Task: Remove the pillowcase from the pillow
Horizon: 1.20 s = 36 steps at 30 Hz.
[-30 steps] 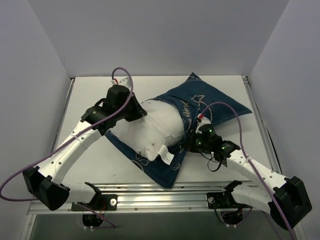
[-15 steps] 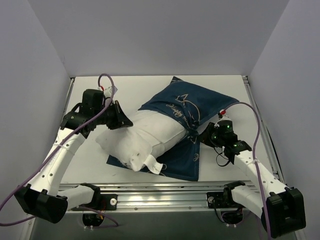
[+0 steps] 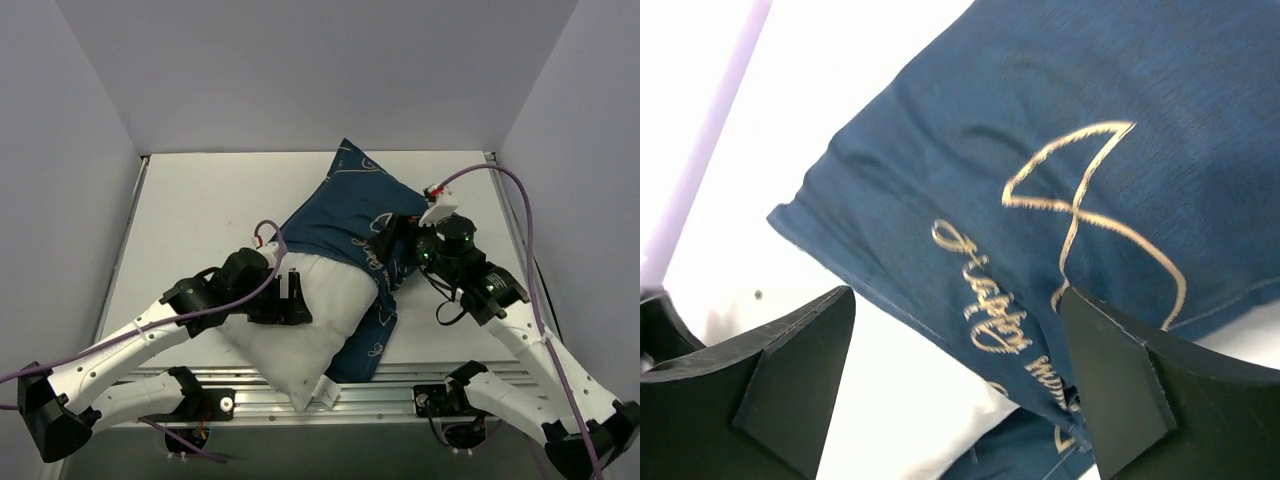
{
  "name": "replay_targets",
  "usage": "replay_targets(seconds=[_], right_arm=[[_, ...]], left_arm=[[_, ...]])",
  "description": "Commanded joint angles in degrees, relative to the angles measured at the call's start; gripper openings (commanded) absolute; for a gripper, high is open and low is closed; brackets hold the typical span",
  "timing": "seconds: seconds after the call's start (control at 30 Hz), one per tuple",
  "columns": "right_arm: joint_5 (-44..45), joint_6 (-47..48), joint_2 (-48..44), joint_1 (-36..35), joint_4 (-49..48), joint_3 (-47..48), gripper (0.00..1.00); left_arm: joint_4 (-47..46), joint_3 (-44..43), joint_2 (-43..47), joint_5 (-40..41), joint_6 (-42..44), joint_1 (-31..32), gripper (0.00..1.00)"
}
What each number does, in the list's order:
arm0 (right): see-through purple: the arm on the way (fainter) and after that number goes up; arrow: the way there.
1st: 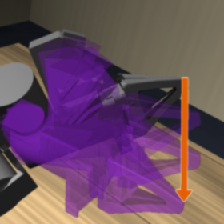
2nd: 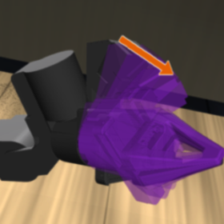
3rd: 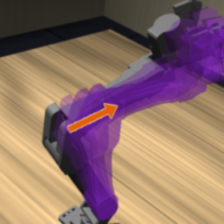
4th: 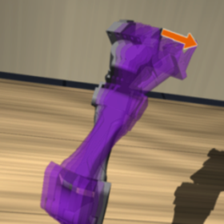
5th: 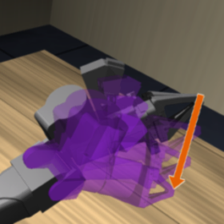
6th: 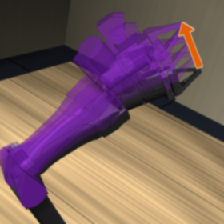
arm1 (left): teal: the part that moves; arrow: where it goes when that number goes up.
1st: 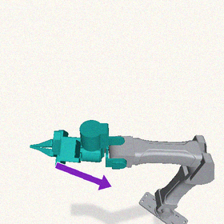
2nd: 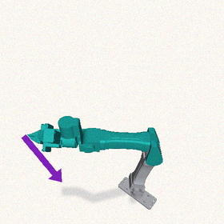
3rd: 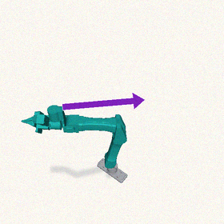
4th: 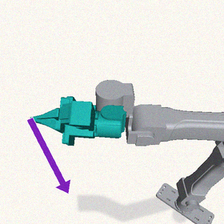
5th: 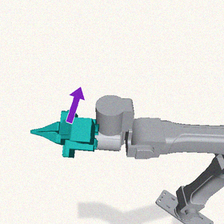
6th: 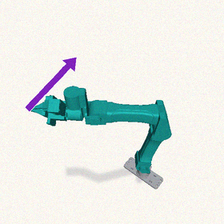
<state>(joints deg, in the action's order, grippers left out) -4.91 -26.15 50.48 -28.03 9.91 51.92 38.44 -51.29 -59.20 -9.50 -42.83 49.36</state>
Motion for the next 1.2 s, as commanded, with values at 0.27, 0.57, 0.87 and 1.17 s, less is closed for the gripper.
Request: replay_targets(seconds=[0.27,0.57,0.87,1.17], right_arm=[[8.4,6.6,19.8,-3.7,-9.4,-3.8,0.8],[8.9,4.1,20.4,-3.6,-14.6,-13.9,0.8],[8.1,3.3,20.1,-3.6,-15.6,-15.1,0.8],[7.5,6.5,16.7,-5.5,-11.9,-8.5,0.79]], left_arm=[[8.1,-19.6,0.6,7.0,7.2,-11.2,0.97],[-2.2,-16.5,-12.2,-7.9,11.6,-28.1,0.96],[-7.9,-14.2,-27.2,-13.4,11.6,-28.4,0.91],[-9.3,-18.7,-25.4,-13.8,13.6,-28.3,0.02]])
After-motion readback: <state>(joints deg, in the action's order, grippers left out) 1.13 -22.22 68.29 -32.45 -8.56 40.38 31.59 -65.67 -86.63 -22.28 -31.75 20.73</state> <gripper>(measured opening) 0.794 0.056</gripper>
